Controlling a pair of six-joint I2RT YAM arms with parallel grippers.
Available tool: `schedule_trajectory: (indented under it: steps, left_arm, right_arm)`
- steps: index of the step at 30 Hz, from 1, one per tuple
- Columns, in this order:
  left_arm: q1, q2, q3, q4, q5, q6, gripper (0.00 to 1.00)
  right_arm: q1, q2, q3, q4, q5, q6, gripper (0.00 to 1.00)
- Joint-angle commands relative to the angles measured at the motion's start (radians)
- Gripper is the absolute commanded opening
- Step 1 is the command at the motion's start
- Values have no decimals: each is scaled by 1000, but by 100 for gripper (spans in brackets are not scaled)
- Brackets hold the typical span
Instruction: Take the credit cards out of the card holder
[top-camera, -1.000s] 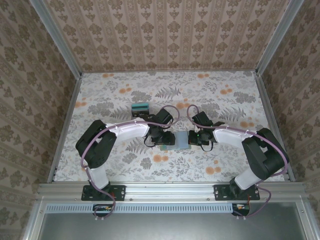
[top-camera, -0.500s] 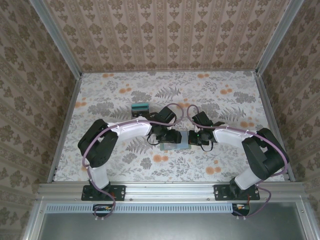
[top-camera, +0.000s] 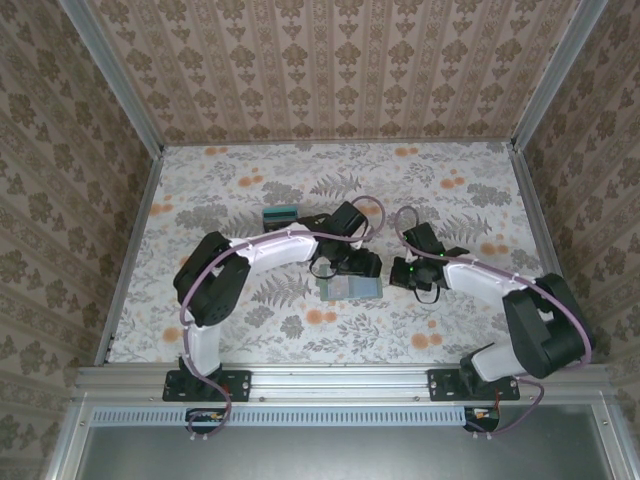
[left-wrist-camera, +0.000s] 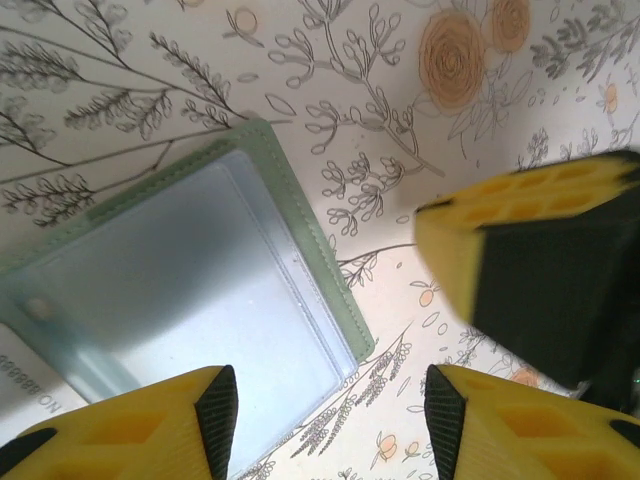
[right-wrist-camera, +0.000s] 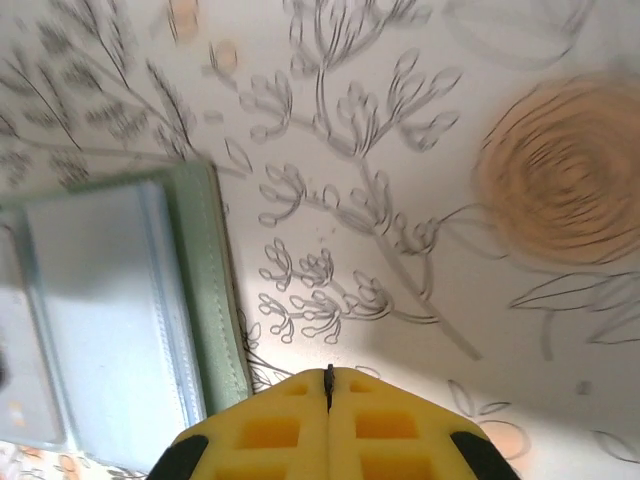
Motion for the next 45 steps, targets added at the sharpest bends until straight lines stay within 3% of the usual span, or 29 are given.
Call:
schedule_trajectory:
  steps: [1,4,8,13,23,45]
  left_arm:
    - [0,-19,-6,-17,5,23,53]
    - [22,-77,-77,5,-37,-6,49]
    - [53,-150,-181,18,-88,-41,36]
    - [74,-192,-271,18,-117,-69,29]
    - [83,-217,-317,-15,-179,-89,28]
    - [85,-161,-326,8,-133,-98,28]
  right_arm:
    - [-11,-67,2,-22,-21,-1,3]
    - [-8,-66,12,8,-83,9,5]
    - [16,-57,30,72,-160,24,9]
    - [61,24,83,111,-241,27,10]
    - [140,173,162,142,-312,40,14]
    - [155,336,204,171,-361,77,18]
